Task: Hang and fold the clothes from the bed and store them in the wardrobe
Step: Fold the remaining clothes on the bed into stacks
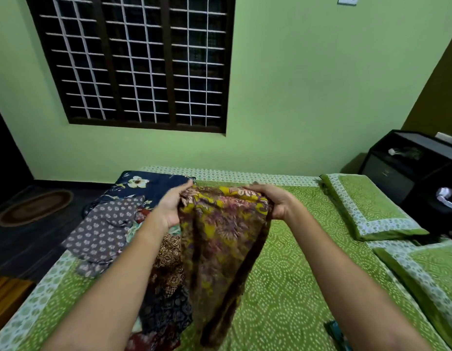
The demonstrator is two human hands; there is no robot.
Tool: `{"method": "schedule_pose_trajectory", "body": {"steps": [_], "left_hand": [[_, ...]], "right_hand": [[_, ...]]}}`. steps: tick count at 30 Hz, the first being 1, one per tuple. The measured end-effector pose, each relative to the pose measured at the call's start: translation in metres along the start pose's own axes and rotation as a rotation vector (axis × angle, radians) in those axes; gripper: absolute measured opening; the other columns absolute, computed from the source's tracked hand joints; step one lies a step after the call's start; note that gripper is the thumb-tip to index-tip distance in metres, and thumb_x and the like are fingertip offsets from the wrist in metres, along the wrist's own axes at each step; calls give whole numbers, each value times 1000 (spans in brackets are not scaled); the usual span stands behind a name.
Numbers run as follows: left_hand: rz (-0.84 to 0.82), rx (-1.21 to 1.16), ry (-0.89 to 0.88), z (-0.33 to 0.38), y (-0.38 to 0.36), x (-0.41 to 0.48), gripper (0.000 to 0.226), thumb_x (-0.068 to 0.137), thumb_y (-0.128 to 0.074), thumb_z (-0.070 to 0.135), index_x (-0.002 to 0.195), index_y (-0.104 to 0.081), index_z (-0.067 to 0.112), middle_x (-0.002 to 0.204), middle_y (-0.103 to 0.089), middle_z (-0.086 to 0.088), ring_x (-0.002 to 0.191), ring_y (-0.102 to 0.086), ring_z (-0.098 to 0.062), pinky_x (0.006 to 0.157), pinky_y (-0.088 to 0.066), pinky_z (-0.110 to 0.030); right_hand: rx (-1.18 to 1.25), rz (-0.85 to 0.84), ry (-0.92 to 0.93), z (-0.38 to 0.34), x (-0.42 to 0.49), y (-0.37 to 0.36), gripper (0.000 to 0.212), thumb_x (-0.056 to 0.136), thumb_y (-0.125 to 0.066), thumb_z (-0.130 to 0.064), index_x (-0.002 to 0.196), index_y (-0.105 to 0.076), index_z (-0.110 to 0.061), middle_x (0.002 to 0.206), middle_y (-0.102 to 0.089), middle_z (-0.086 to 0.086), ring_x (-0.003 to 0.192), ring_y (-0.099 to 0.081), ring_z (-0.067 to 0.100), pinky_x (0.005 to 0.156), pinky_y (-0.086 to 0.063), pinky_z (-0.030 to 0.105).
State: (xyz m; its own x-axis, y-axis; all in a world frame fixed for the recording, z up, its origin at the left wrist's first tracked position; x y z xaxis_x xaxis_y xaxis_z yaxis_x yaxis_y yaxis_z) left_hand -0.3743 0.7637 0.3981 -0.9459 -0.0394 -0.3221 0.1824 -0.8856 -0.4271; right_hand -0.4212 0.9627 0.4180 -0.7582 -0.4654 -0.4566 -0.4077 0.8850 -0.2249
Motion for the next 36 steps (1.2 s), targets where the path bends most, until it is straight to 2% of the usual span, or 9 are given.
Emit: {"method": "schedule_pose_trajectory", "body": {"steps": [2,6,10,13,15,20,24,30,36], "left_hand": [[83,-96,-136,28,17,2,44,94,-48,36,68,-72,9,75,-70,-14,73,-67,-27,82,-49,-42],[19,-252,-307,61,16,-1,47,92,-38,53,105,-61,14,96,-71,-10,91,-65,-24,83,-49,-39],[136,385,-57,28,19,12,19,92,-56,30,90,-64,13,88,-72,-11,74,-66,-19,73,-54,-29],[372,448,-31,22,47,24,26,93,-54,25,106,-61,3,93,-69,-15,80,-66,-25,76,-55,-35],[451,556,-81,29,52,23,37,93,-53,27,116,-56,-2,111,-63,-18,98,-61,-31,84,-49,-35],[583,1223,-239,55,44,5,21,83,-65,17,74,-56,0,75,-55,-14,82,-56,-29,68,-39,-33],[516,1216,-341,56,36,8,18,85,-66,13,97,-58,3,105,-60,-15,102,-56,-30,81,-42,-33],[570,1158,-531,63,28,-2,23,89,-44,-6,90,-66,1,104,-66,-19,95,-60,-30,75,-43,-31],[29,1538,-436,43,-1,-1,35,80,-71,36,110,-63,19,104,-50,-6,97,-43,-15,82,-34,-26]], "right_hand": [[118,9,51,-4,-4,19,13,83,-63,-14,86,-65,-2,73,-72,12,63,-70,22,66,-58,39],[537,12,270,-21,-5,55,21,65,-78,-17,80,-69,-6,83,-72,11,77,-70,23,81,-56,42],[-80,169,-5,17,3,62,20,93,-53,-15,79,-65,-5,64,-70,7,55,-67,16,57,-57,27],[-132,389,56,15,1,80,12,87,-60,-3,76,-61,1,56,-64,9,44,-61,16,44,-53,23],[-88,546,218,0,-2,95,11,81,-63,4,72,-59,0,60,-59,9,49,-56,18,44,-49,22],[-551,901,352,-29,-28,112,9,76,-68,-5,82,-63,-1,80,-58,13,76,-55,21,62,-39,30],[-804,841,294,-29,-36,100,60,80,-73,-16,129,-42,-3,121,-53,17,114,-52,29,84,-44,31],[-1121,412,155,-7,-23,90,67,57,-88,-34,116,-61,-19,119,-59,10,120,-50,27,95,-43,31],[-1352,830,259,-14,-24,107,21,89,-59,-12,109,-65,-8,132,-37,20,121,-36,37,107,-32,42]]}}
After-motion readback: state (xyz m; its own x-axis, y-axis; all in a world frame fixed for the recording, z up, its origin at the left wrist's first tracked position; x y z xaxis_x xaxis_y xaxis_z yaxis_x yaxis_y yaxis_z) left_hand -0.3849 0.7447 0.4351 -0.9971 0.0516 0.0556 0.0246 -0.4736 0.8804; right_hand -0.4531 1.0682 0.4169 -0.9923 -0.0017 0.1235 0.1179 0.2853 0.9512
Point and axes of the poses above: each hand's wrist, its own x-axis towards the middle knuckle, its own y-axis out of the back of the hand, z = x × y, the point moved 7 cm from there along x, towards the middle knuckle
